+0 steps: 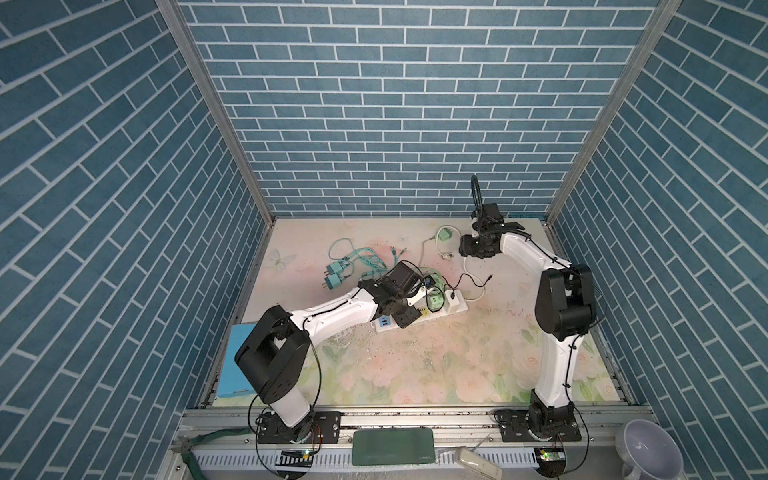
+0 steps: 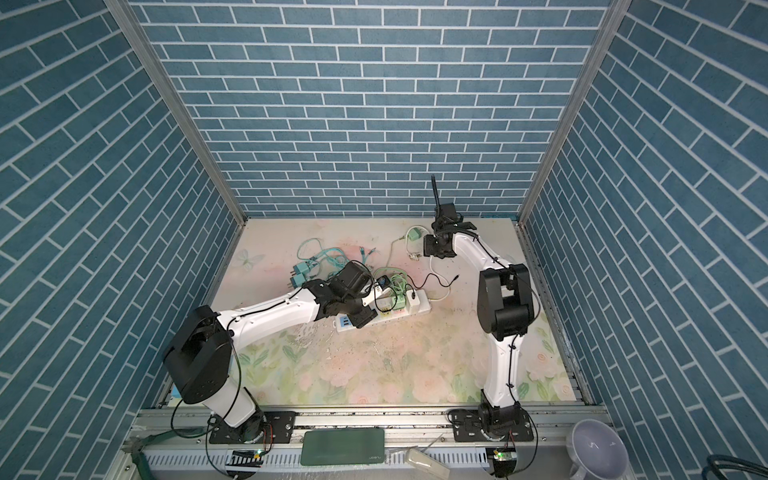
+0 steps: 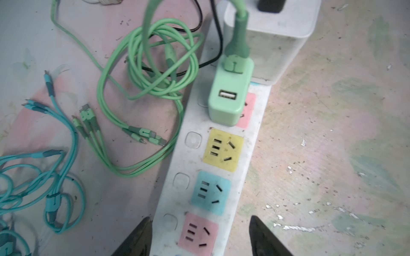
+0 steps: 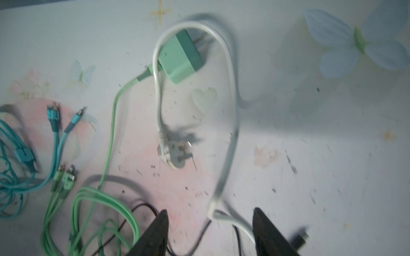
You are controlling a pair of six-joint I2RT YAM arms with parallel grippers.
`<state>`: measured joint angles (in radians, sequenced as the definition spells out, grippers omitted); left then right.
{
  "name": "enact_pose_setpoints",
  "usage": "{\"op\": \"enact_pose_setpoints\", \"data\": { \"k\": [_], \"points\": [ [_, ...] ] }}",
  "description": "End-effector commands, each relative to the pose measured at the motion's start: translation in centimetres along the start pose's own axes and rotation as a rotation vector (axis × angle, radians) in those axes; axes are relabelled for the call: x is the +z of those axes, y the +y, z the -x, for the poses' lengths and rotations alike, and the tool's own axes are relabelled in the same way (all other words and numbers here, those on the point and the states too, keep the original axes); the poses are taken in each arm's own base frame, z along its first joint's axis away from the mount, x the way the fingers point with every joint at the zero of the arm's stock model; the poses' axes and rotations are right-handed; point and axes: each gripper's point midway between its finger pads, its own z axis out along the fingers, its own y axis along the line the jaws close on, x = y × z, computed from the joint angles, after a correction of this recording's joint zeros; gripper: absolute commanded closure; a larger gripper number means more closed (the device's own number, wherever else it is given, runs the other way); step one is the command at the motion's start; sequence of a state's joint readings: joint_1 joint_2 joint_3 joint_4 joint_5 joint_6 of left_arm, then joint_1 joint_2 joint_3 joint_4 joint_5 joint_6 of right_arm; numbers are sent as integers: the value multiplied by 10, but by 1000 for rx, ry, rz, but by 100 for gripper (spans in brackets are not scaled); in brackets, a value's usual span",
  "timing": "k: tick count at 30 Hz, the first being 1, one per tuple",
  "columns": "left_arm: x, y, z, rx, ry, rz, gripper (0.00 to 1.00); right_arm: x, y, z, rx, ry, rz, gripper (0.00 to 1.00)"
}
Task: Insert the plug
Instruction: 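Open and lift the left gripper while the right swings toward the far wall, then draw the left gripper back while the right reaches the far mint-green charger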
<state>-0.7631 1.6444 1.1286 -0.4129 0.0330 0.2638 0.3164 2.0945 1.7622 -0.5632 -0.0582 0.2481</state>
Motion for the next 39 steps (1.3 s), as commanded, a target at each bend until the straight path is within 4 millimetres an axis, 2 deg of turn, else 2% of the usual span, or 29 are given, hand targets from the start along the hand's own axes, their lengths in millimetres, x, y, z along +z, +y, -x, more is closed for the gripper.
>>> {"op": "enact_pose_setpoints", "data": {
  "k": [1, 2, 5, 10, 14, 22, 28, 31, 36, 39],
  "points": [
    [-13, 31, 5, -69, -29, 73, 30, 4, 20, 35, -69, -68, -15, 41],
    [-17, 37, 7, -85, -43, 73, 30, 19, 23, 36, -78, -59, -19, 41],
    [-28, 56, 11, -127, -76, 106, 30, 40, 30, 46, -95, -91, -25, 41],
    [-40, 78, 12, -164, -108, 139, 30, 74, 26, 58, -106, -90, -77, 42],
    [-43, 93, 8, -204, -118, 151, 29, 87, 23, 68, -127, -106, -110, 42],
    [-45, 105, 2, -237, -113, 160, 29, 104, 15, 74, -133, -104, -111, 41],
    [-45, 111, 2, -247, -115, 163, 29, 101, 20, 79, -110, -120, -70, 42],
    [-43, 113, 3, -249, -112, 163, 29, 92, 28, 80, -97, -131, -40, 48],
    [-38, 114, 1, -255, -102, 154, 30, 66, 60, 90, -139, -189, 61, 48],
    [-37, 115, -1, -260, -103, 147, 29, 60, 75, 98, -152, -216, 110, 46]
  ]
}}
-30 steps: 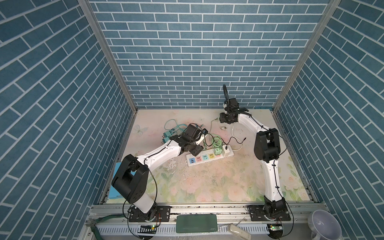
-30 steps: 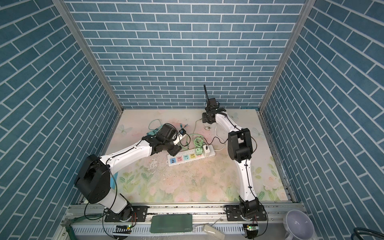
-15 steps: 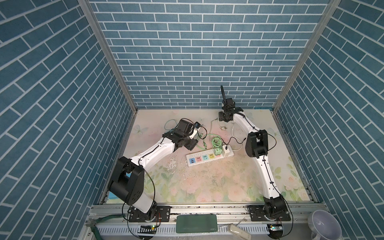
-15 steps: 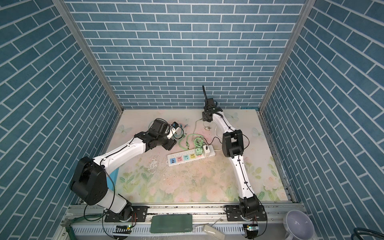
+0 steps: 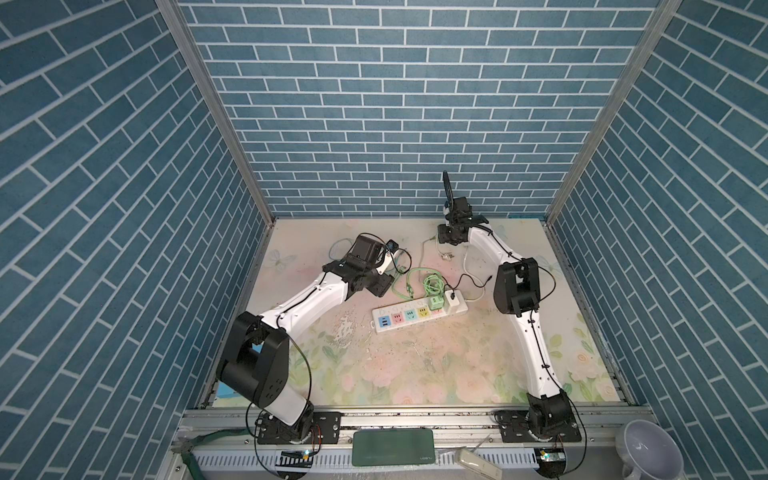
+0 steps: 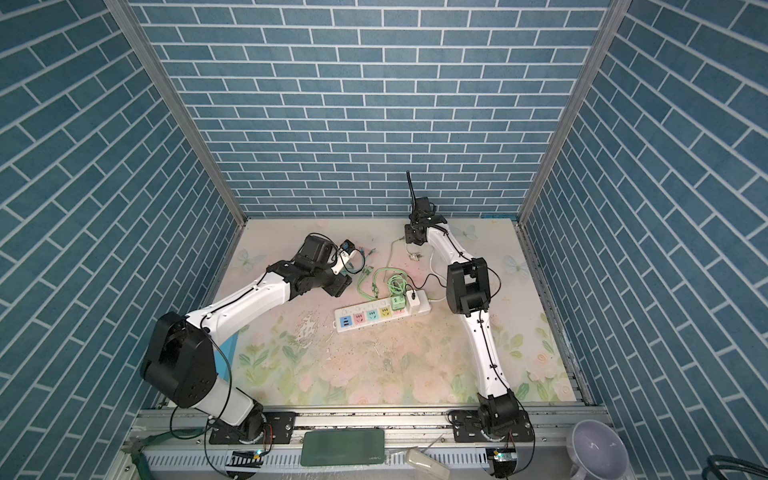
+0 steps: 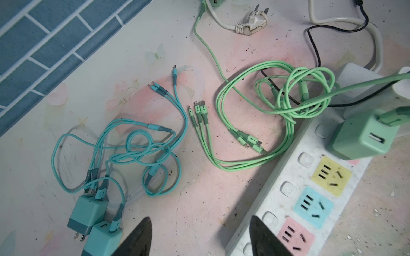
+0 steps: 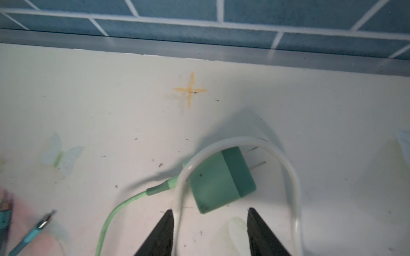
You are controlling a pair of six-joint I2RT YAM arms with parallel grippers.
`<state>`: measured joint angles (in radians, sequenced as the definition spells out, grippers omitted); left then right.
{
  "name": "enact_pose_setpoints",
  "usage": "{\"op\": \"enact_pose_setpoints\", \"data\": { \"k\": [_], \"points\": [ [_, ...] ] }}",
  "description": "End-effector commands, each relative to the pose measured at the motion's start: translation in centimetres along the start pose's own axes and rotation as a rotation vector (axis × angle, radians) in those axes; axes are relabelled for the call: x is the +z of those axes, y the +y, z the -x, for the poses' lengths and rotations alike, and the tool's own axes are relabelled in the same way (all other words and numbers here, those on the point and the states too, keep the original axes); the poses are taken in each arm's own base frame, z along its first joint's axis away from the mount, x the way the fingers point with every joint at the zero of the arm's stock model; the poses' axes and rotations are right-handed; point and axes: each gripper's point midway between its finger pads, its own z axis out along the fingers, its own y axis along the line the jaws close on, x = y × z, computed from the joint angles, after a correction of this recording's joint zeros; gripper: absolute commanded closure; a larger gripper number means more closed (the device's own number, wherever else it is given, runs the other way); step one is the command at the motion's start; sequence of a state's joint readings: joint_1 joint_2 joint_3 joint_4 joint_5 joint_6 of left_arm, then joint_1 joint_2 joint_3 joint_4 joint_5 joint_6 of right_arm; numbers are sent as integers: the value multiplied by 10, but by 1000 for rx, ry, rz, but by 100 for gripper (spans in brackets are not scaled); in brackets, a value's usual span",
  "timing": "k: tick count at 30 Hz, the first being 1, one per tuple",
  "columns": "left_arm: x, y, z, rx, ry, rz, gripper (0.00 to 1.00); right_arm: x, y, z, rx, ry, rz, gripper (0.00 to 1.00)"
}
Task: Insert the plug
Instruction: 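Draw the left gripper back while the right reaches the far mint-green charger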
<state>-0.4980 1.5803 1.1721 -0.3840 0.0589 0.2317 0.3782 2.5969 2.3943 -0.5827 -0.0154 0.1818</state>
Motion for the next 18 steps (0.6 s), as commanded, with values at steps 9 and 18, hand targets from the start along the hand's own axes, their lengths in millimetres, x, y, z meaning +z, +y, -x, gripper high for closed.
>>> {"op": "enact_pose_setpoints", "data": {
  "k": [9, 18],
  "points": [
    [2, 10, -2, -37, -2, -3, 30, -34, 37, 26, 32, -35, 116, 54],
    [3, 9, 0, -43, -8, -16, 30, -44, 33, -26, 21, 87, 64, 60]
  ]
}}
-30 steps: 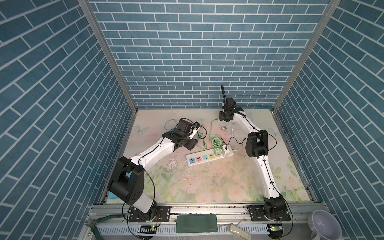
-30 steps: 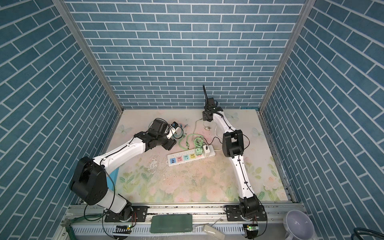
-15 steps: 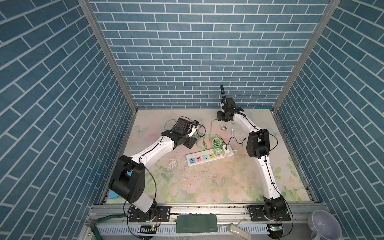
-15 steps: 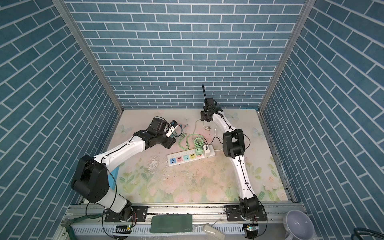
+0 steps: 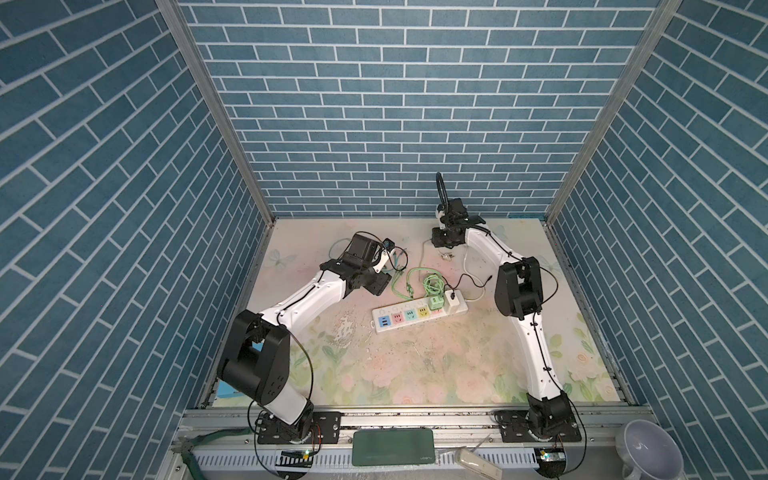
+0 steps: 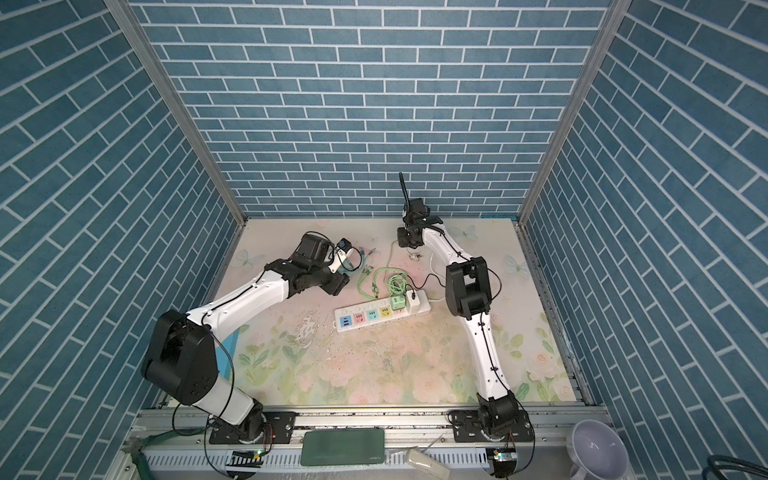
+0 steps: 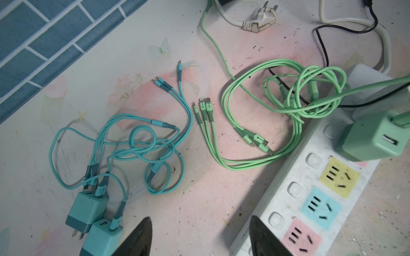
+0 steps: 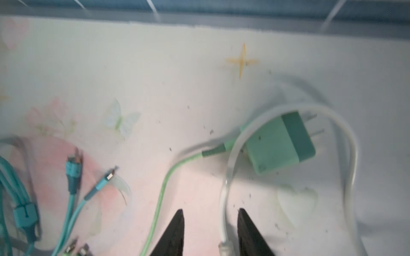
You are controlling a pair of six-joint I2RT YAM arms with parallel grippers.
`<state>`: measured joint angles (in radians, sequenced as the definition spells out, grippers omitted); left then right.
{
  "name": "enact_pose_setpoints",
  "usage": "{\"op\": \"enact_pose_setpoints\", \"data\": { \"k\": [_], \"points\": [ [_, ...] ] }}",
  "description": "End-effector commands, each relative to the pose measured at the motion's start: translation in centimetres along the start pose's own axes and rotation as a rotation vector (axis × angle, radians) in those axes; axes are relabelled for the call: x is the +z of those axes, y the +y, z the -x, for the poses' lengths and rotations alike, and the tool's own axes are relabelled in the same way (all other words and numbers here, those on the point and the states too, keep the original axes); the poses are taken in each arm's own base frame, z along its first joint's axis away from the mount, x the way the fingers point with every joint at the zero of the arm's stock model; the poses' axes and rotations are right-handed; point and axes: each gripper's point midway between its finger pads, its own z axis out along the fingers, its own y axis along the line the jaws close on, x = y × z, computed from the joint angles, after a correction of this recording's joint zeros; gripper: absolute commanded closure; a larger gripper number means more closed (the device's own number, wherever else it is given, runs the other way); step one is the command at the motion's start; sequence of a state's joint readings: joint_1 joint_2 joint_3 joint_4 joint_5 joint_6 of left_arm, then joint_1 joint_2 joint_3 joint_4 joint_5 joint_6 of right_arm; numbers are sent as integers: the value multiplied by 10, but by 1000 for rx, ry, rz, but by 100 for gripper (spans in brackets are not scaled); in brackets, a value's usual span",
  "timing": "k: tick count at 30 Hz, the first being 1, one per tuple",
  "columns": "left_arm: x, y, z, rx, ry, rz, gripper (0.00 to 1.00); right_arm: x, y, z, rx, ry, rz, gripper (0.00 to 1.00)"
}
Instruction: Insert the plug
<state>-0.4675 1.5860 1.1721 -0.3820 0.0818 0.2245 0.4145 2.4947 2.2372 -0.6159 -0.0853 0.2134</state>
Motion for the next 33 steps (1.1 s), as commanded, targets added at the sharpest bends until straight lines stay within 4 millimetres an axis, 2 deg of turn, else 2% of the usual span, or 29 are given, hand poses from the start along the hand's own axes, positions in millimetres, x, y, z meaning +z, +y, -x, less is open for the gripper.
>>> {"op": "enact_pose_setpoints", "data": {
  "k": [1, 14, 23, 27, 33],
  "points": [
    [1, 1, 3, -15, -13, -12, 30, -27, 4, 1, 15, -7, -14, 60],
    [2, -1, 3, -17, -15, -23, 30, -18, -3, -48, -5, 142, -59, 60],
    [1, -2, 5, -21, -22, -28, 30, -8, -16, -57, -67, 203, -120, 60],
    [-1, -3, 5, -23, -25, -28, 30, -5, -24, -54, -109, 213, -166, 60],
    [-2, -2, 5, -26, -31, -25, 30, -2, -26, -59, -130, 246, -171, 60]
  ]
}}
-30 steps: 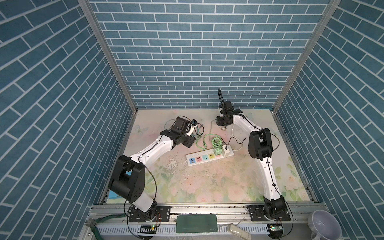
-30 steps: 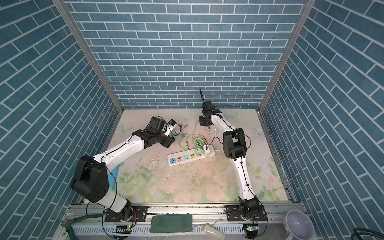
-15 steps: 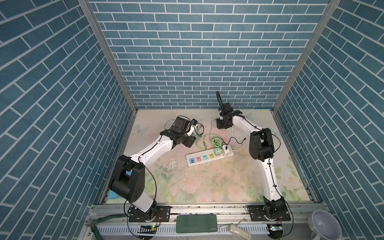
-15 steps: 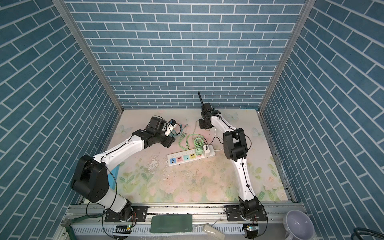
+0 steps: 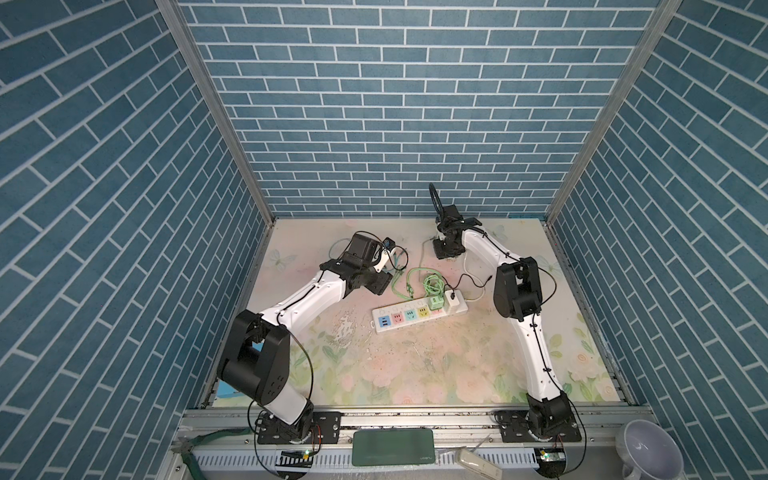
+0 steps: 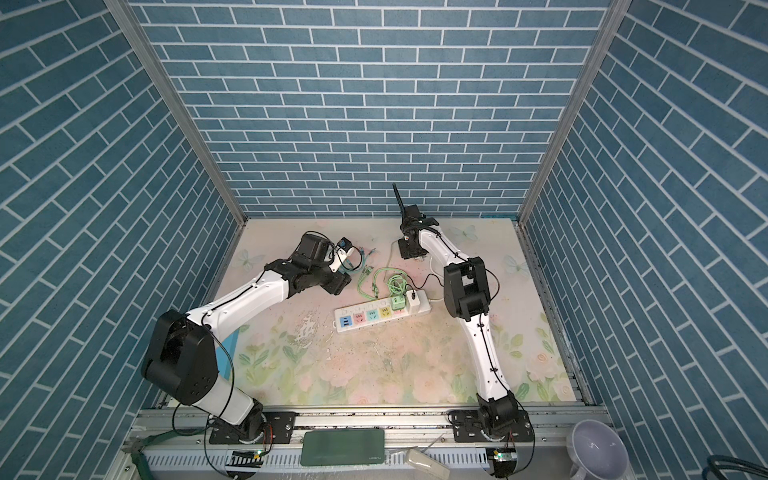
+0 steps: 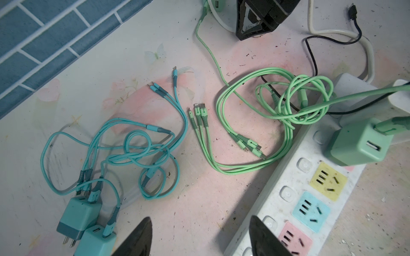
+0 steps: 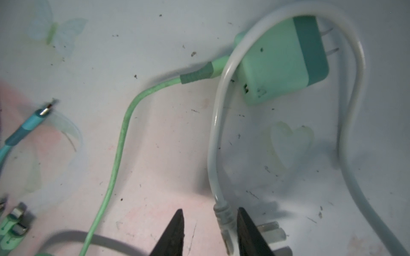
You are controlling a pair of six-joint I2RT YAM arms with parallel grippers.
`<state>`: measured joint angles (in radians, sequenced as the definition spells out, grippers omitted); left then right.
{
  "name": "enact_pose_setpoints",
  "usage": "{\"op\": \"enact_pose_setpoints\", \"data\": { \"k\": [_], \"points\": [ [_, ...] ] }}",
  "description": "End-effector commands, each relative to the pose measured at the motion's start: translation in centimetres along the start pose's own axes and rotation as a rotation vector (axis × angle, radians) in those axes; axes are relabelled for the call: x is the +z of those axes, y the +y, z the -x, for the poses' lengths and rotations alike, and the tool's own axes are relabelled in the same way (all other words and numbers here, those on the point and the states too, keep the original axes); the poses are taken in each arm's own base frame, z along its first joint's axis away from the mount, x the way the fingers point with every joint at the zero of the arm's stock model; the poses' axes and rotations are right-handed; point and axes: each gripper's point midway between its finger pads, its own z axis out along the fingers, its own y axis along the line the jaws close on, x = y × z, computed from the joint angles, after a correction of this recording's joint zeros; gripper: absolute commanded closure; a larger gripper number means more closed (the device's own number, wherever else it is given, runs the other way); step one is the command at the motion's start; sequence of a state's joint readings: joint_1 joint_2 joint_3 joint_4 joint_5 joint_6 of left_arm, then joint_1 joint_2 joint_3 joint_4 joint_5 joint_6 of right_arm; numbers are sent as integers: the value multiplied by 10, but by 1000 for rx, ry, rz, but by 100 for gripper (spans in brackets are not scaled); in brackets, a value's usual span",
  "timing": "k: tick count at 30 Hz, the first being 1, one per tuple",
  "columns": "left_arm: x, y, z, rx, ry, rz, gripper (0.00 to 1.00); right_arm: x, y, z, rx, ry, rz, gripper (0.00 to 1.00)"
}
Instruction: Insert the plug
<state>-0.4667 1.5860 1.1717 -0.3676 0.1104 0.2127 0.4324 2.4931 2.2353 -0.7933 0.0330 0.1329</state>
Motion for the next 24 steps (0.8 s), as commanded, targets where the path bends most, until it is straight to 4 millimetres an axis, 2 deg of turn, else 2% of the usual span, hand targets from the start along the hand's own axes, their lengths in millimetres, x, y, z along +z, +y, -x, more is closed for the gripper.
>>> {"op": "enact_pose_setpoints", "data": {
  "k": [1, 7, 11, 17, 22, 24],
  "points": [
    [-1, 2, 0, -14, -11, 0, 30, 8, -11, -21, -40, 91, -59, 60],
    [-1, 2, 1, -14, -13, 1, 30, 11, -36, -35, 1, 128, -146, 65],
    [-2, 2, 2, -12, -15, 1, 30, 5, -61, -45, 65, 139, -197, 67],
    [-2, 1, 1, -14, -12, -4, 30, -7, -108, -68, 205, 144, -229, 68],
    [0, 1, 2, -14, -13, -8, 30, -24, -134, -79, 265, 131, -263, 66],
    [0, 0, 3, -15, -13, -12, 30, -33, -137, -76, 271, 108, -251, 62]
  ]
}}
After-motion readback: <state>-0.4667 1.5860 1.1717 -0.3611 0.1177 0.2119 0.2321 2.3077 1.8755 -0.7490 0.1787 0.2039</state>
